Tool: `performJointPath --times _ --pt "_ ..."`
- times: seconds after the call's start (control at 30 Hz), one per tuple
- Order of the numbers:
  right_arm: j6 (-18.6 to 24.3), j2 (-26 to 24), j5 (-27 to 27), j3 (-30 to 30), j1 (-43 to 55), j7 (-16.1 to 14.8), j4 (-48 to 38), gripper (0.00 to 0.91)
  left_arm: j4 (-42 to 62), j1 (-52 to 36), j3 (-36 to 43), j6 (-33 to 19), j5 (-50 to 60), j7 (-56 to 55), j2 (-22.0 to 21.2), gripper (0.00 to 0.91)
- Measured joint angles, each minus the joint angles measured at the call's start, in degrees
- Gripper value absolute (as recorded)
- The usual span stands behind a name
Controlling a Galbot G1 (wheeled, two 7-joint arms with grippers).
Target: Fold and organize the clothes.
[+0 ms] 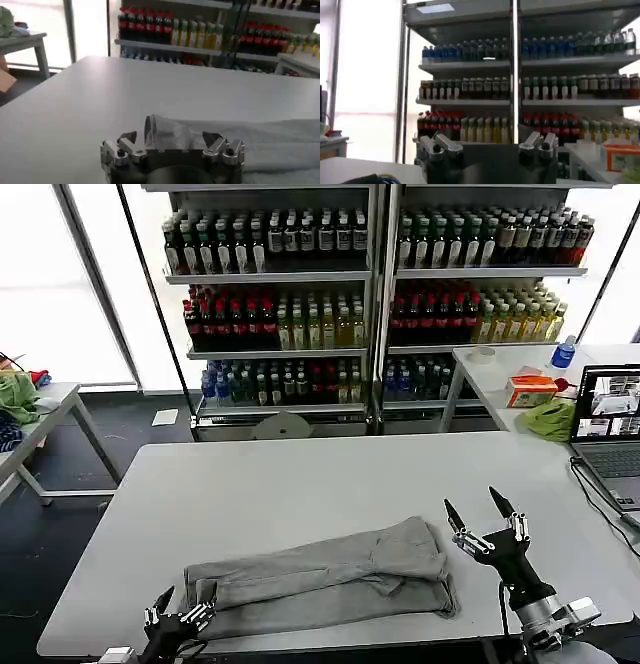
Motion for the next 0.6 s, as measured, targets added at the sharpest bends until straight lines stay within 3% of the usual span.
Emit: performJointPath --times 0.13,0.17,0.23,0.6 --pt "0.3 -0.2 0.4 0.0 0.3 0.1 0.6 0.907 1.9 -0.1 0.7 -0.7 0.5 0.1 -0.9 0.181" --pt "0.3 -0.3 0.5 -0.1 0.4 0.1 0.6 0.907 2.2 0.0 0.8 -0.9 0.6 0.1 -1.2 0.081" --pt "0.3 -0.5 0.7 -0.1 0.6 0.1 0.8 0.907 2.9 0.1 1.0 -1.2 0.6 0.2 -1.7 0.02" --pt "-0.3 -0.7 1.6 -1.0 2.0 0.2 1.4 0.907 4.0 0.1 2.5 -2.8 0.1 0.2 -3.8 0.0"
